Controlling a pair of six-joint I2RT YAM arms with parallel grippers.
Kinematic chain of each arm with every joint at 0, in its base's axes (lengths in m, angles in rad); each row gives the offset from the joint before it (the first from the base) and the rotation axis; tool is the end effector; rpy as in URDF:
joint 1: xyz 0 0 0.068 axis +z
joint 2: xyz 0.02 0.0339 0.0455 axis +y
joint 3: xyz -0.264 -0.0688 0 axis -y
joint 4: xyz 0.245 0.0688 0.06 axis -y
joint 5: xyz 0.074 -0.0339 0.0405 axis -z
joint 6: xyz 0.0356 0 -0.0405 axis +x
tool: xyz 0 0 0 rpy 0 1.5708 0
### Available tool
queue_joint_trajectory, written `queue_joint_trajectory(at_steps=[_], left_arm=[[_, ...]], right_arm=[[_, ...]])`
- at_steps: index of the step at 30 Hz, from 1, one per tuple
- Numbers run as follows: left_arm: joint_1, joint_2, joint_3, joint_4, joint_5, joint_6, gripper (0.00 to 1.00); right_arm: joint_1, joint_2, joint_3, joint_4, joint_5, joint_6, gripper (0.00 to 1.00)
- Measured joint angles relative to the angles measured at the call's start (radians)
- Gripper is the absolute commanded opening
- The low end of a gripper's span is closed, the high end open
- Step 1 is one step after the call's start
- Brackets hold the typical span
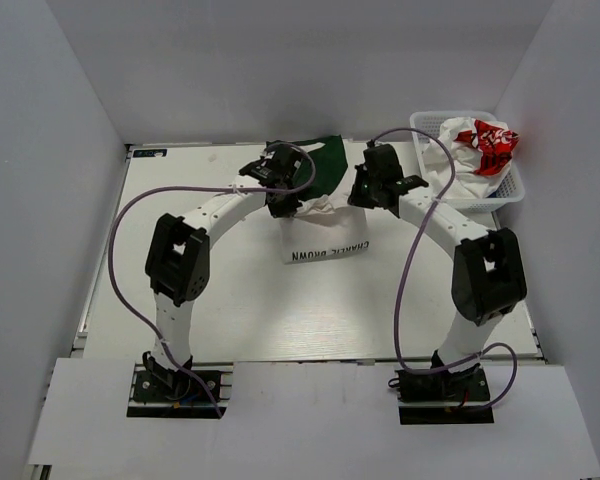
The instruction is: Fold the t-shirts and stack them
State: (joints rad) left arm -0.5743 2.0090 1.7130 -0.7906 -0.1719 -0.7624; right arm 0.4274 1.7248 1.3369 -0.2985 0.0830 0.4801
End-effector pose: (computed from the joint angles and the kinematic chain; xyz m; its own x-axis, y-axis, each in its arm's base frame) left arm 0.3682 -0.2310 0.2419 -0.8609 -0.2535 -0.4412 -0.1745 0.9616 -0.2120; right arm 0.3604 0.1609 0.2679 -0.6754 0.1982 -0.7103 -0.0482 0.9493 0.3107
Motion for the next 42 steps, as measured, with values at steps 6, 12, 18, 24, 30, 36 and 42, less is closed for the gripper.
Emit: queue_joint_trajectory(at_steps=[6, 12, 18, 24, 30, 36, 42], left_arm=[[0.020, 0.102, 0.098, 0.034, 0.033, 0.048, 0.00], [0.044, 0.163, 0.121, 0.034, 0.054, 0.063, 0.00], [0.080, 0.186, 0.151, 0.031, 0.095, 0.091, 0.62], [0.097, 0.194, 0.212, 0.044, 0.121, 0.121, 1.00], [0.092, 0.100, 0.044, 0.090, 0.132, 0.127, 1.00], [0.083, -0.030, -0.173, 0.124, 0.167, 0.126, 1.00], [0.078, -0.073, -0.256, 0.140, 0.189, 0.119, 1.00]], right_arm=[[-0.031, 0.140, 0.133, -0.003, -0.003, -0.027, 0.00], [-0.057, 0.258, 0.214, -0.029, -0.041, -0.041, 0.00], [-0.071, 0.337, 0.287, -0.046, -0.095, -0.045, 0.36], [-0.079, 0.340, 0.335, -0.042, -0.160, -0.079, 0.90], [-0.078, 0.257, 0.203, 0.001, -0.233, -0.108, 0.90], [-0.061, 0.187, 0.065, 0.031, -0.351, -0.124, 0.90], [-0.019, 0.280, 0.161, 0.070, -0.440, -0.125, 0.90]])
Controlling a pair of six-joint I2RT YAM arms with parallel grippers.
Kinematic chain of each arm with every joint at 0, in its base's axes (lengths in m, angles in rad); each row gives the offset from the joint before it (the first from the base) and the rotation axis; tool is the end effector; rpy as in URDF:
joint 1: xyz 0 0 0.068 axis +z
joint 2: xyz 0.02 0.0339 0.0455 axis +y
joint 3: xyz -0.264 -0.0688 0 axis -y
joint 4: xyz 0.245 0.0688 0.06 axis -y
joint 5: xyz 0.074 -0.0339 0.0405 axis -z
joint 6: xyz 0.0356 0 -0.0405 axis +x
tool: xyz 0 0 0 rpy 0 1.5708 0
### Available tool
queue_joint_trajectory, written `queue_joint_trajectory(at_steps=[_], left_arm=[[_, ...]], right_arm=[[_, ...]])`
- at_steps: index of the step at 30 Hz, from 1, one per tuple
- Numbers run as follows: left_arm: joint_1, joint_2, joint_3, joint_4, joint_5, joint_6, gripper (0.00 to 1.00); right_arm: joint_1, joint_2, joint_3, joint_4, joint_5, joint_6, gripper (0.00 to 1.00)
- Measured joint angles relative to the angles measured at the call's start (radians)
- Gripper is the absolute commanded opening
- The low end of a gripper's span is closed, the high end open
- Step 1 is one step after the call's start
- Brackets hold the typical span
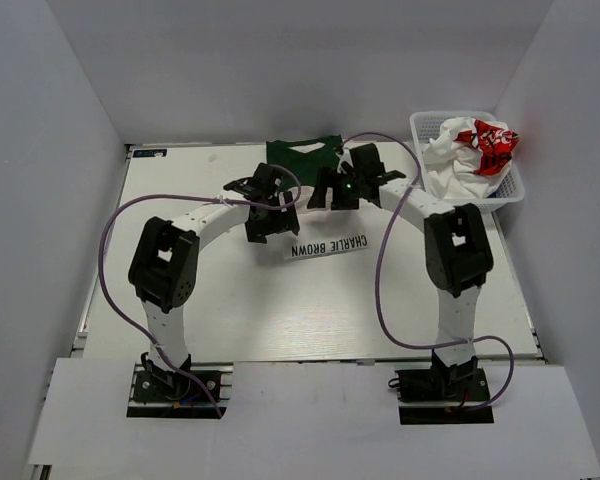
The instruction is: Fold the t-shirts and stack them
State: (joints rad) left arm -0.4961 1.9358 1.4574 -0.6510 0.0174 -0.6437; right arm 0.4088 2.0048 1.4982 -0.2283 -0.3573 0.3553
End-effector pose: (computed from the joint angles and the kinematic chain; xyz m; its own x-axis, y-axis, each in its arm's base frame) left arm 0.3569 -0.1939 0.2015 -0.9256 -0.1814 -0.3323 -0.0913 0.9588 -0.2690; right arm 0.4116 0.1919 0.2146 -0.7892 0.0133 -0.6140 -0.3583 0.8020 0.4779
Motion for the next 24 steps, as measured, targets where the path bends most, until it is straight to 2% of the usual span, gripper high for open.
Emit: queue_joint_trajectory(at_steps=[2, 8, 10, 13, 18, 19, 20, 24], left_arm=[[-0.001, -0.007, -0.019, 0.000, 0.001, -0.003, 1.00], [-0.001, -0.026, -0.045, -0.008, 0.000, -0.011, 1.00], [-0.001, -0.032, -0.045, -0.007, 0.000, -0.011, 1.00], [-0.001, -0.038, -0.045, -0.005, 0.000, -0.011, 1.00], [-0.001, -0.037, -0.069, 0.019, 0.019, -0.015, 0.77], [-0.001, -0.037, -0.076, 0.026, 0.026, -0.016, 0.74], [-0.001, -0.037, -0.083, 0.034, 0.034, -0.018, 0.66], [-0.001, -0.037, -0.132, 0.079, 0.074, -0.024, 0.50]], right_arm=[[0.013, 0.087, 0.105, 0.014, -0.014, 0.006, 0.90], [0.012, 0.444, 0.617, -0.008, -0.010, 0.038, 0.90], [0.004, 0.468, 0.661, -0.015, 0.000, 0.042, 0.90], [-0.008, 0.366, 0.517, 0.012, 0.035, 0.034, 0.90], [-0.033, 0.028, 0.095, 0.068, 0.116, 0.025, 0.90], [-0.038, -0.049, 0.022, 0.071, 0.135, 0.026, 0.90], [-0.045, -0.116, -0.049, 0.086, 0.153, 0.026, 0.90], [-0.080, -0.354, -0.317, 0.127, 0.199, 0.032, 0.90]])
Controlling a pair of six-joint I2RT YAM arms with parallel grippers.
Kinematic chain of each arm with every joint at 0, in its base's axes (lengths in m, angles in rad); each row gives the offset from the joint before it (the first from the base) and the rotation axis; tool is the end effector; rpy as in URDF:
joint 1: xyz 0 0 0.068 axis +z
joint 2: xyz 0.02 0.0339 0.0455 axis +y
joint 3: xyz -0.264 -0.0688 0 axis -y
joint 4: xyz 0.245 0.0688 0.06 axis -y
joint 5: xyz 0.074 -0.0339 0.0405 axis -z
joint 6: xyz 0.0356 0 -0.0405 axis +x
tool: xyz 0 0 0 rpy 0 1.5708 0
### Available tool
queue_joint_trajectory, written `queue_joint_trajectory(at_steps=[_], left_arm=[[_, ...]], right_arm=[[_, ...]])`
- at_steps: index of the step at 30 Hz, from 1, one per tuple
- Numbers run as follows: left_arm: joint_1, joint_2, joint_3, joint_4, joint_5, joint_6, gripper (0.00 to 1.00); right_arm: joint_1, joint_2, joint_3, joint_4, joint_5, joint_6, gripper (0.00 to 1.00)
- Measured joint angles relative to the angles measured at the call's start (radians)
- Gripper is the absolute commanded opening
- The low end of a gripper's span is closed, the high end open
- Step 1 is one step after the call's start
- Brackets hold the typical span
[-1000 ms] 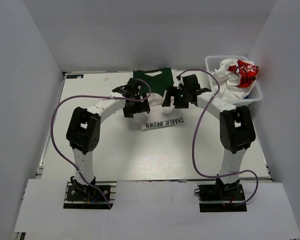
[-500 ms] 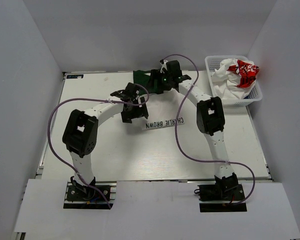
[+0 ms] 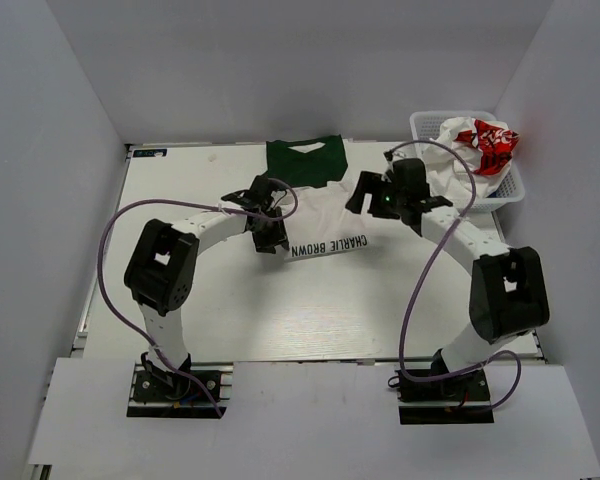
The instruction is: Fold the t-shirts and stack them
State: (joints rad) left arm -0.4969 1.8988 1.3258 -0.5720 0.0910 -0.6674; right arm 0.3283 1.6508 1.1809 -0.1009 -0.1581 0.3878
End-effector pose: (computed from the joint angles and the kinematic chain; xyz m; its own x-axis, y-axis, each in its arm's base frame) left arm 0.3401 -0.1881 0.1813 -0.9431 -0.1898 -0.2732 -0.0967 0.9422 -0.3207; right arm 0.3565 0.1274 0.2602 -0.6413 0.1761 -0.7468 -0.2175 0.8917 0.3970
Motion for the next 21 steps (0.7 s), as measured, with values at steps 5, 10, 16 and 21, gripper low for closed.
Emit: queue_joint_trajectory(at_steps=[5, 10, 16, 21], left_arm=[[-0.006, 0.001, -0.082, 0.042, 0.037, -0.004, 0.50], [-0.007, 0.000, -0.102, 0.073, 0.069, -0.011, 0.49], [-0.007, 0.012, -0.098, 0.090, 0.077, -0.014, 0.36], [-0.008, 0.053, -0.060, 0.098, 0.081, -0.017, 0.00]], right_arm=[[-0.032, -0.036, -0.161, -0.004, -0.006, -0.003, 0.86], [-0.032, 0.026, -0.189, -0.014, -0.044, -0.006, 0.80], [-0.033, 0.094, -0.189, 0.005, -0.059, -0.006, 0.68], [-0.034, 0.124, -0.188, 0.015, -0.066, -0.008, 0.36]])
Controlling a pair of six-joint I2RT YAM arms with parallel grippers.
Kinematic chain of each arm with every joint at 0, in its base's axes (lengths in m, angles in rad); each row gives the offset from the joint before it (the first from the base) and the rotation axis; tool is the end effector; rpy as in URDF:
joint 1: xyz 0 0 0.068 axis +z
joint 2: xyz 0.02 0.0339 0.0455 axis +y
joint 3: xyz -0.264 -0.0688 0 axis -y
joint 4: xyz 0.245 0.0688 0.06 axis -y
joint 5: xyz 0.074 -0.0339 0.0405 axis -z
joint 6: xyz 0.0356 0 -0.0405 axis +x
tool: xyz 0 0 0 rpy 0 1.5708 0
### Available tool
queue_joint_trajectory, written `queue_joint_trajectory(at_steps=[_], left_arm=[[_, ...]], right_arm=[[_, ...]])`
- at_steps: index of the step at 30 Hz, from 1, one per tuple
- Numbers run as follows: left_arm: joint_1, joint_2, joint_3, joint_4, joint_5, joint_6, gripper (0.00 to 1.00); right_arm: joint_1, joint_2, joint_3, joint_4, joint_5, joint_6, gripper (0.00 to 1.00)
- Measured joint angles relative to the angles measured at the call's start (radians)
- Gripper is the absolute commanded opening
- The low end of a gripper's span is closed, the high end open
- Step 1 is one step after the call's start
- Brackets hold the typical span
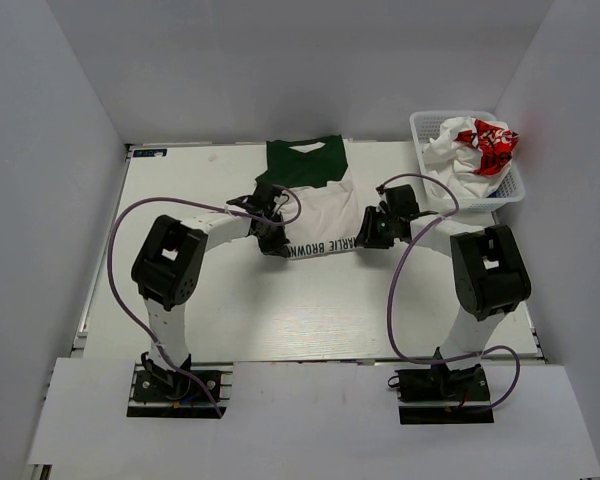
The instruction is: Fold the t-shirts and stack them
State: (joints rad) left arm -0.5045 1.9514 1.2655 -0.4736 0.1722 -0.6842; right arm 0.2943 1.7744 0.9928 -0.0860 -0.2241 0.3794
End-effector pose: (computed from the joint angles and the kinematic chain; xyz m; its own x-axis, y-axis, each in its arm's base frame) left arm 0.3378 -0.1935 0.1499 -0.9607 -0.1809 -0.2105 -0.0917 0.9227 -0.3744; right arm 0.3421 0.1120 0.1591 -0.8338 0.1246 -0.5379 -0.1201 0.9099 0.3970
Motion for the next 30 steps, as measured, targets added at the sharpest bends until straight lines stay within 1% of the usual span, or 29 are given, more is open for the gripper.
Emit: queue_joint_trajectory(at_steps=[1, 2, 3, 5, 8, 12, 16, 19, 21, 22, 23, 24, 25, 26, 28, 30], left_arm=[[0.000, 0.005, 0.008, 0.003, 0.003, 0.003, 0.00], [-0.001, 0.008, 0.011, 0.008, 0.005, 0.006, 0.00], [-0.002, 0.008, 0.011, 0.012, 0.005, 0.008, 0.00], [-0.005, 0.008, 0.010, 0.019, 0.005, 0.011, 0.00], [-0.007, -0.013, -0.033, 0.062, 0.021, 0.008, 0.00], [-0.032, -0.131, -0.207, 0.106, 0.060, -0.011, 0.00], [-0.117, -0.298, -0.409, 0.085, 0.096, -0.055, 0.00], [-0.199, -0.408, -0.525, 0.023, 0.128, -0.100, 0.00], [-0.244, -0.470, -0.568, -0.044, 0.158, -0.133, 0.00], [-0.270, -0.505, -0.581, -0.068, 0.174, -0.144, 0.00], [-0.297, -0.536, -0.584, -0.096, 0.188, -0.162, 0.00], [-0.316, -0.564, -0.584, -0.119, 0.200, -0.175, 0.08], [-0.336, -0.595, -0.581, -0.146, 0.207, -0.190, 0.39], [-0.356, -0.620, -0.570, -0.183, 0.208, -0.195, 0.50], [-0.377, -0.647, -0.528, -0.274, 0.204, -0.196, 0.66], [-0.381, -0.634, -0.446, -0.385, 0.171, -0.173, 0.72]], right_arm=[[0.000, 0.004, -0.001, 0.000, 0.000, -0.001, 0.27], [0.000, 0.008, -0.002, 0.000, -0.001, -0.001, 0.15], [0.000, 0.009, -0.004, 0.000, -0.003, -0.002, 0.08], [0.000, 0.008, -0.012, 0.003, -0.012, 0.004, 0.00], [0.000, -0.011, -0.044, 0.014, -0.021, 0.008, 0.00], [0.004, -0.123, -0.166, -0.007, -0.045, 0.008, 0.00], [0.029, -0.317, -0.357, -0.077, -0.093, 0.013, 0.00], [0.077, -0.532, -0.492, -0.203, -0.110, 0.014, 0.00], [0.109, -0.648, -0.535, -0.312, -0.134, 0.018, 0.00], [0.118, -0.689, -0.541, -0.366, -0.149, 0.021, 0.05], [0.129, -0.731, -0.542, -0.419, -0.153, 0.034, 0.15], [0.139, -0.777, -0.542, -0.468, -0.156, 0.044, 0.21], [0.149, -0.820, -0.540, -0.512, -0.156, 0.056, 0.25], [0.156, -0.864, -0.533, -0.561, -0.152, 0.062, 0.38], [0.163, -0.921, -0.501, -0.650, -0.137, 0.059, 0.42], [0.164, -0.928, -0.435, -0.718, -0.126, 0.026, 0.53]])
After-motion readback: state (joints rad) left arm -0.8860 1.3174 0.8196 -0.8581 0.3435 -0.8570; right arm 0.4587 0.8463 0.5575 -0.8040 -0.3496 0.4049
